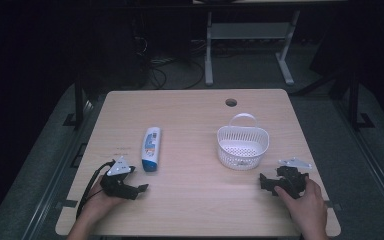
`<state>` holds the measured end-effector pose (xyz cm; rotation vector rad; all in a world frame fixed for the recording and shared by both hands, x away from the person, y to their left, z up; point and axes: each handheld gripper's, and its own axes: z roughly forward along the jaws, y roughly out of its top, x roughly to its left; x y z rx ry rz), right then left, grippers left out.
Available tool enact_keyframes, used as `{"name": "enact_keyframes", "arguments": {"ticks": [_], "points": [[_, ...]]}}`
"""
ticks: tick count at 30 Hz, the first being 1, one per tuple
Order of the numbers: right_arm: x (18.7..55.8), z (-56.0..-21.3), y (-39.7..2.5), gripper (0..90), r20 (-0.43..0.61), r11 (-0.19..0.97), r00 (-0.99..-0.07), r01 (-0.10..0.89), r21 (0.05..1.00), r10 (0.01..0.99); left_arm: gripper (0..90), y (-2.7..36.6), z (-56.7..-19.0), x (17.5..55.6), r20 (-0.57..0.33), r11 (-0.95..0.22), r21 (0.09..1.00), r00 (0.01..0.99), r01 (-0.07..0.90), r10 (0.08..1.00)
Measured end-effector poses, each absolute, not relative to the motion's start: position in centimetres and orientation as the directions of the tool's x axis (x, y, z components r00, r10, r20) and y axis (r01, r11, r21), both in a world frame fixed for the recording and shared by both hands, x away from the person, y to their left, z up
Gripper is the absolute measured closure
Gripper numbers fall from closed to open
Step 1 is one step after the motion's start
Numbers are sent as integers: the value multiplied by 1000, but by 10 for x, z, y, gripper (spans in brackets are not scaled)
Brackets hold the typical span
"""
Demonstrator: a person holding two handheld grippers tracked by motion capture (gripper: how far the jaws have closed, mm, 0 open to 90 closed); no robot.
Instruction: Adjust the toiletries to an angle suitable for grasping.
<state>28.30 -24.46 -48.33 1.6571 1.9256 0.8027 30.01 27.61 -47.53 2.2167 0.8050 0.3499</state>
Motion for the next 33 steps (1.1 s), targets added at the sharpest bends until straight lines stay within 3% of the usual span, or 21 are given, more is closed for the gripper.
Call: {"name": "enact_keyframes", "arguments": {"ticks": [14,18,26,28,30,33], "points": [[283,-483,-245,0,21,99,-158,710,697,987,152,277,-474,300,8,-534,721,766,442,643],[283,-483,-245,0,21,99,-158,710,697,987,226,276,-471,298,32,-550,715,767,431,641],[283,-483,-245,0,21,99,-158,710,697,987,337,278,-462,300,-19,-509,735,764,448,645],[283,-483,-245,0,21,99,-158,710,697,987,437,277,-458,300,-31,-497,740,762,453,647],[283,-483,-245,0,21,99,-158,710,697,987,465,277,-454,300,-67,-471,746,758,470,649],[283,-483,-245,0,21,98,-158,710,697,987,574,279,-447,301,-98,-442,753,748,487,657]]}}
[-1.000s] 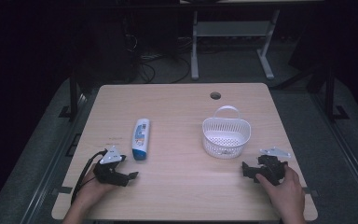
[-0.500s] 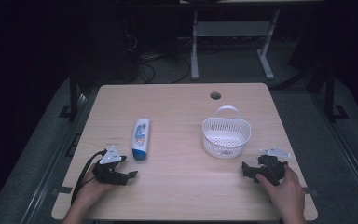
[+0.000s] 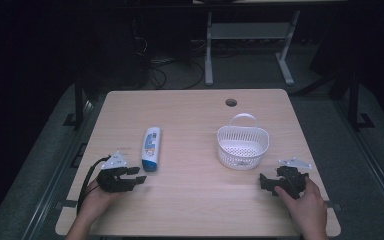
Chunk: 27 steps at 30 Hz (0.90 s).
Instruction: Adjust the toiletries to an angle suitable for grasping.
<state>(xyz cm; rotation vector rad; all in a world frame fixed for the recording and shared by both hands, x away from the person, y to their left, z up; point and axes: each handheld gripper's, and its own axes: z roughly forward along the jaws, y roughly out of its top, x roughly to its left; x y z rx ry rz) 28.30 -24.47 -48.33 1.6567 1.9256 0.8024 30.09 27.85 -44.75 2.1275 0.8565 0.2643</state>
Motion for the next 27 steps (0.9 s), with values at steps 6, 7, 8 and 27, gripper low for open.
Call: {"name": "enact_keyframes", "arguments": {"ticks": [6,7,8,27], "points": [[283,-483,-245,0,21,98,-158,710,697,987,852,280,-434,306,-136,-408,760,738,506,661],[283,-483,-245,0,21,99,-158,710,697,987,882,279,-432,306,-142,-405,760,738,508,659],[283,-483,-245,0,21,99,-158,710,697,987,900,278,-431,308,-144,-407,758,739,510,658],[283,-483,-245,0,21,99,-158,710,697,987,900,249,-413,339,-136,-433,753,761,495,635]]}}
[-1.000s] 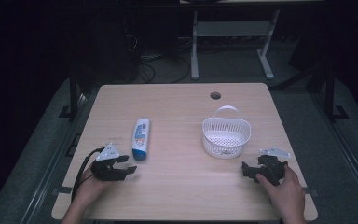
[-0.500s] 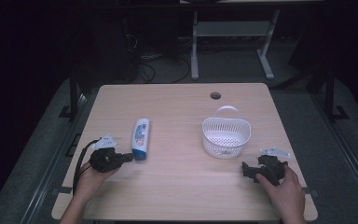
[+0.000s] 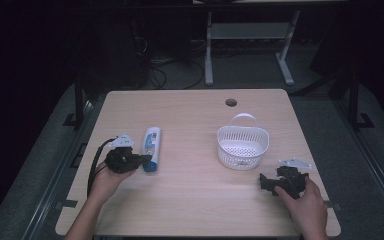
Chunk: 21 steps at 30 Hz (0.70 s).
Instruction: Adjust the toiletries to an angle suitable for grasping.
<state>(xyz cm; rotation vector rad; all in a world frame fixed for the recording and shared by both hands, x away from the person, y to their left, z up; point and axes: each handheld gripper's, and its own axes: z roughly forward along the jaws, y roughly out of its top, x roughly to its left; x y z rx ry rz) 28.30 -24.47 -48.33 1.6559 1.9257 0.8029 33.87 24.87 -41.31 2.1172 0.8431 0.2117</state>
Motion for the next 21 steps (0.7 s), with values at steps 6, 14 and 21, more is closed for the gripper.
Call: {"name": "enact_keyframes", "arguments": {"ticks": [6,14,21], "points": [[283,-483,-245,0,21,99,-158,710,697,987,900,233,-416,348,-128,-452,744,769,493,627],[283,-483,-245,0,21,99,-158,710,697,987,900,216,-429,356,-115,-466,733,765,496,633],[283,-483,-245,0,21,99,-158,710,697,987,900,213,-433,357,-109,-477,717,757,509,644]]}}
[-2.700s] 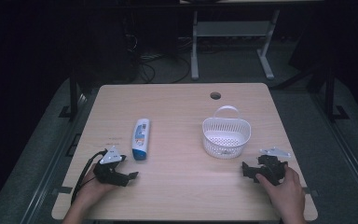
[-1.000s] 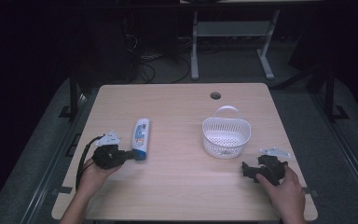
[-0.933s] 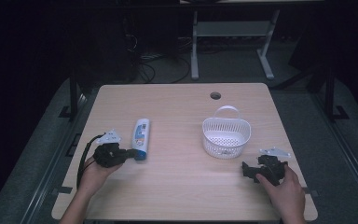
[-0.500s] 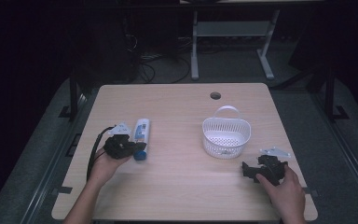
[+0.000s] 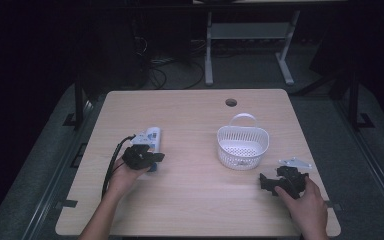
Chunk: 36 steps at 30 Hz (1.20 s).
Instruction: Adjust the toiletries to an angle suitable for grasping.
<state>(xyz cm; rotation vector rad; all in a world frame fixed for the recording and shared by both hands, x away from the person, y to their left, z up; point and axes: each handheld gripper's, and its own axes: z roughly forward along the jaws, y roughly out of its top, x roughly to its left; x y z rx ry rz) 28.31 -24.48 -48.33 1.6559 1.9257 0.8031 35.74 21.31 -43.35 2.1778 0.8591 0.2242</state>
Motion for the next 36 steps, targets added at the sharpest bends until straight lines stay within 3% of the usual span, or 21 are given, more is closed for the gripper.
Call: {"name": "enact_keyframes", "arguments": {"ticks": [15,36], "points": [[283,-483,-245,0,21,98,-158,710,697,987,900,217,-446,361,-93,-530,658,756,535,648],[283,-483,-245,0,22,98,-158,710,697,987,900,255,-444,361,-84,-483,657,693,579,716]]}}
